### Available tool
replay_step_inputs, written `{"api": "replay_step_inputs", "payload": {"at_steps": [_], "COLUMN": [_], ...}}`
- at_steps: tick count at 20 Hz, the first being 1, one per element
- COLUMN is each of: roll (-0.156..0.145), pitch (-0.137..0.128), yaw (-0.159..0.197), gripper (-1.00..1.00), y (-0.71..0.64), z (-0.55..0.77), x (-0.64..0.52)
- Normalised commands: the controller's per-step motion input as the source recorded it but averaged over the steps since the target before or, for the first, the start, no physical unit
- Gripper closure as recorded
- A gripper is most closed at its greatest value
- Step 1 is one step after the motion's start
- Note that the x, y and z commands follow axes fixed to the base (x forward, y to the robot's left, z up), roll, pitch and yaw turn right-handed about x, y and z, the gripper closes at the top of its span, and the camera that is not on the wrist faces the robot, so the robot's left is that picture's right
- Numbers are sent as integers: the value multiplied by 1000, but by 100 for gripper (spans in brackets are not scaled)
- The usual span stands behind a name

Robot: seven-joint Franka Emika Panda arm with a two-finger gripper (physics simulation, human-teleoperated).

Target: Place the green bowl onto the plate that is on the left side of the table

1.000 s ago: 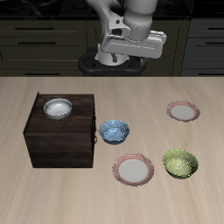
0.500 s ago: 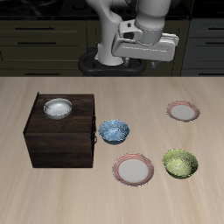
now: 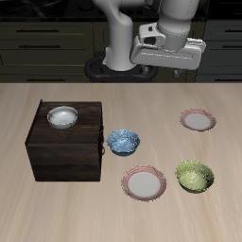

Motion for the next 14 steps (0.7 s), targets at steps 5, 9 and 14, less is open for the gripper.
{"api": "replay_step_inputs", "payload": {"at_steps": [5, 9, 14], "roll": [-2, -11, -10], "pitch": [13, 16, 24], "yaw": [-9, -13, -9], "gripper": [-100, -100, -100], "y": [246, 111, 136], "z": [28, 17, 6], "x": [285, 185, 227]}}
